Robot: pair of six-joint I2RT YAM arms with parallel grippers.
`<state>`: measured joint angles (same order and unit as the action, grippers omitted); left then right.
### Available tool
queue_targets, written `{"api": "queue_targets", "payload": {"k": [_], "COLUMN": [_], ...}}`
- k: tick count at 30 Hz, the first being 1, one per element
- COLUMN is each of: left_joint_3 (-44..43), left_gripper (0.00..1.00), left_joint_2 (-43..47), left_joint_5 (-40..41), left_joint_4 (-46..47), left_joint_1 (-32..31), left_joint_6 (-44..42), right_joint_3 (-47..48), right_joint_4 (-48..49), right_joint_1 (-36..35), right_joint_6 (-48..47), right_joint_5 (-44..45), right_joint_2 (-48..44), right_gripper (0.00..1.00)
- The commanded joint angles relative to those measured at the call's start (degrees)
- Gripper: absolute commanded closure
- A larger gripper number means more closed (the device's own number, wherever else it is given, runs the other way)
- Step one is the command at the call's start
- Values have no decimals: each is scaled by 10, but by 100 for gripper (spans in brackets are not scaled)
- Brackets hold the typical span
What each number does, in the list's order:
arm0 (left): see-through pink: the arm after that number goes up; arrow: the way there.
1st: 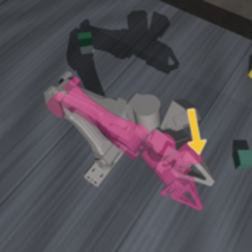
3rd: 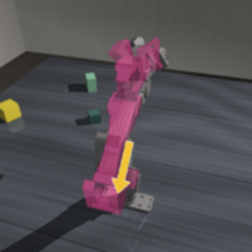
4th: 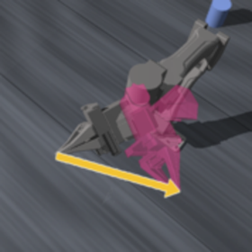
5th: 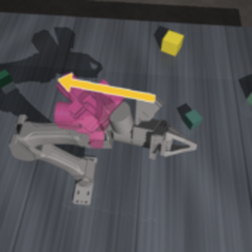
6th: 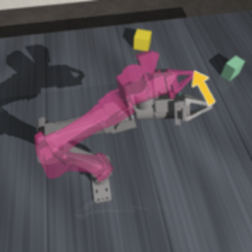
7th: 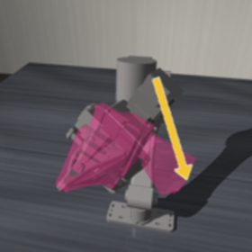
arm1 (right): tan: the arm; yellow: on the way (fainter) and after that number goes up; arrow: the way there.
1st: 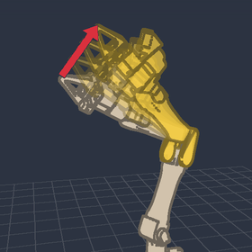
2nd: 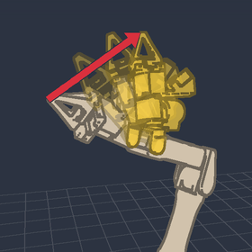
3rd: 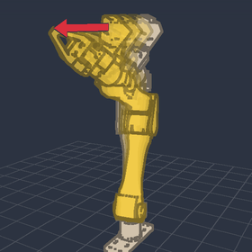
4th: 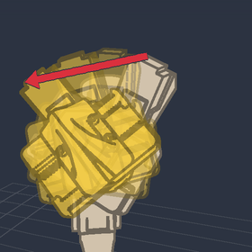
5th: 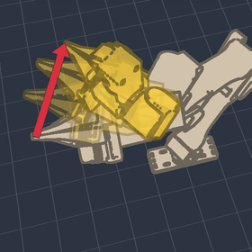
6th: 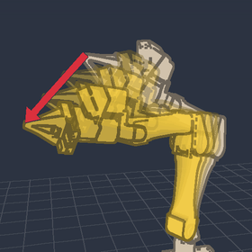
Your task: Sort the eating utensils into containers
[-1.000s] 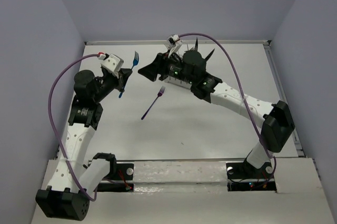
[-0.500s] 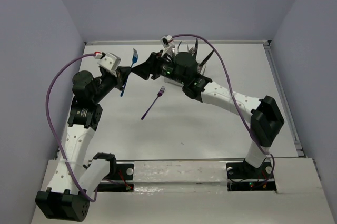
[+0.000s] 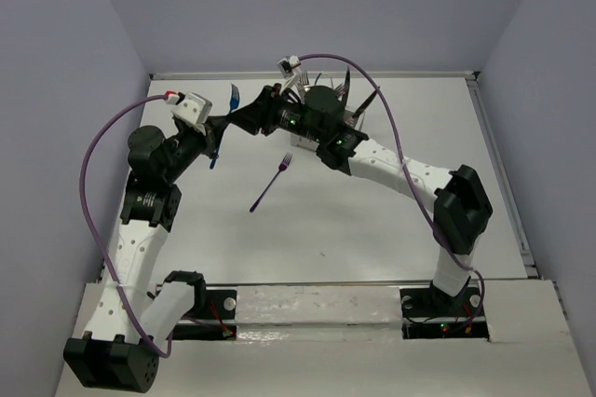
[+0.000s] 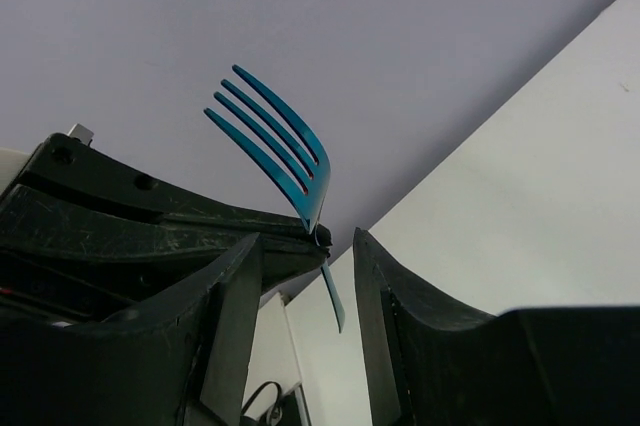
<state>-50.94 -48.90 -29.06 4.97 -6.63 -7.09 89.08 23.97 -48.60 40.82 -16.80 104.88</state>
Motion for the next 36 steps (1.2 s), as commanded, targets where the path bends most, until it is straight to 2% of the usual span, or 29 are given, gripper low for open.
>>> {"api": "queue_targets", "payload": {"k": [1, 5, 12, 14, 17, 18, 19, 23, 24, 26, 27, 30, 33, 36], "left_joint_3": [9, 7, 22, 27, 33, 37, 40, 55, 58, 73, 86, 129, 180, 221], "left_gripper": [100, 100, 100, 100, 100, 100, 100, 100, 94, 56, 28, 2, 1, 1], "left_joint_2": [4, 2, 2, 1, 0, 0, -1, -2, -2, -6, -8, -25, -41, -51], "left_joint_5": [-15, -26, -18, -16, -20, -21, -21, -17, -9, -17, -21, 14, 73, 87], "left_joint_4": [34, 36, 63, 68, 79, 84, 86, 89, 89, 81, 70, 78, 132, 213], "left_joint_1": [-4, -7, -7, -7, -7, -7, -7, -7, -7, -7, -7, -7, -7, -4], "left_joint_6": [-5, -6, -6, -6, -9, -9, -10, -27, -34, -78, -98, -146, -163, -161], "right_joint_3": [21, 14, 49, 63, 87, 92, 91, 60, 51, 24, 18, 7, 9, 21], "right_joint_4": [37, 36, 33, 31, 29, 29, 29, 27, 16, -20, -34, -90, -112, -118], "right_joint_1": [5, 5, 5, 5, 5, 5, 5, 10, 11, 18, 28, 46, 60, 73], "right_joint_6": [10, 16, 23, 22, 19, 15, 12, -27, -55, -92, -130, -209, -259, -296], "right_joint_5": [-10, 30, 24, 17, 0, -2, -2, 18, 43, 100, 124, 242, 305, 357], "right_joint_2": [-3, -6, 38, 50, 67, 68, 67, 53, 40, 26, 10, -16, -35, -49], "right_gripper": [54, 54, 59, 63, 77, 91, 99, 100, 100, 100, 100, 100, 100, 100]}}
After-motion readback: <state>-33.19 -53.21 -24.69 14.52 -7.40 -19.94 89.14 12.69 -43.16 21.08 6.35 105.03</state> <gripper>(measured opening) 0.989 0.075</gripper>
